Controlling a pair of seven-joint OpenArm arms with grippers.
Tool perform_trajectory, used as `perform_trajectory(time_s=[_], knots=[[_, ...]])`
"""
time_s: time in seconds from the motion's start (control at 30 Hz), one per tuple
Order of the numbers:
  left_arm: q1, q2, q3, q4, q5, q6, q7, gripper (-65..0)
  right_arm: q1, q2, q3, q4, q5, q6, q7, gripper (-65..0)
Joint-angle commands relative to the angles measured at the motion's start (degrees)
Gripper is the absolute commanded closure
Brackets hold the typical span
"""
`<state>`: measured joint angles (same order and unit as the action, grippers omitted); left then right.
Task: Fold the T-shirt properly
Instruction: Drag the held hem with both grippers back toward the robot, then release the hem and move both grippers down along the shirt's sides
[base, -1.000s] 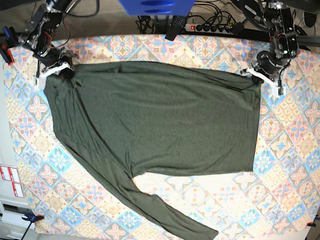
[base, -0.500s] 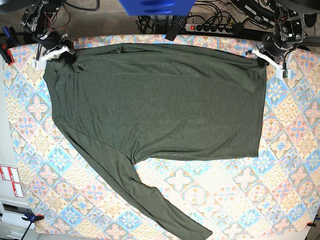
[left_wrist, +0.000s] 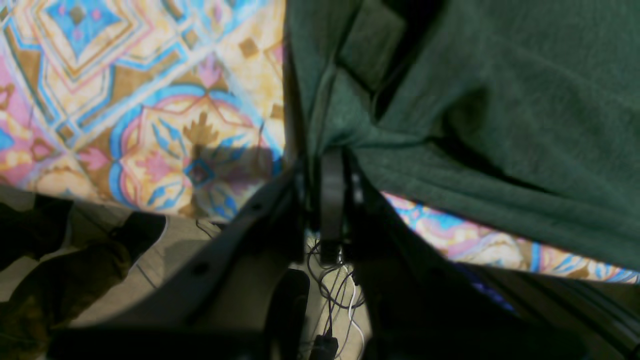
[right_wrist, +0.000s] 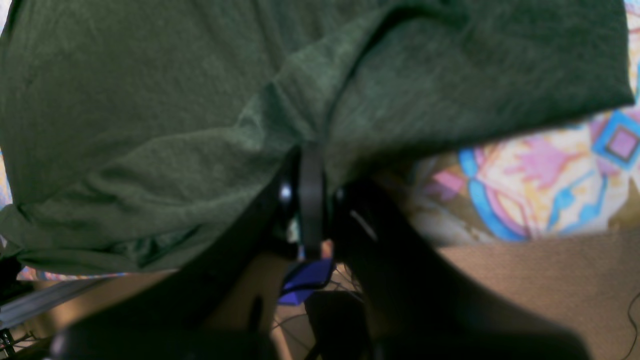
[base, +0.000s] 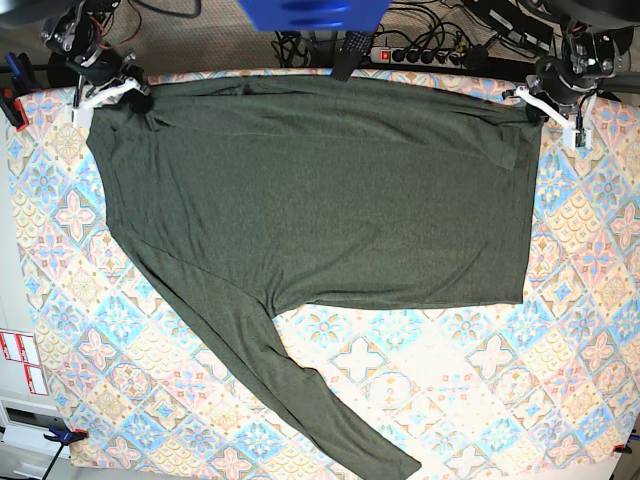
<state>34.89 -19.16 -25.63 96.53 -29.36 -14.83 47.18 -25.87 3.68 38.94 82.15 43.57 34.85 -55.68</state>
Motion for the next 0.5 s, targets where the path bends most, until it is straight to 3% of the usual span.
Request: perform_trajectory(time_s=[0.0,0.27,0.33,0.47], knots=[[0.31,-0.75,-0.35,0.74,0.22,0.46,-0.54,-2.0,-0.37,0.76,0.31,1.06,0.78,0.27,0.87,-2.0],[0.49,-0.67,-0.35,0.74,0.22,0.54,-0.45,-28.9,-0.46,0.76,1.11,1.06,0.78,0.27,0.87,-16.6],[1.37,-0.67,-0.61,0.92,0.22,0.54,-0.45,-32.2,-0.46,-0.12,3.48,1.06,0.78,0.27,0.78,-17.1],[1.63,-0.75,-0.79,1.01,-1.10,0.54,-0.45,-32.7,-0.46,-1.97,8.58,1.15,0.78,0.27,0.78,-17.4]])
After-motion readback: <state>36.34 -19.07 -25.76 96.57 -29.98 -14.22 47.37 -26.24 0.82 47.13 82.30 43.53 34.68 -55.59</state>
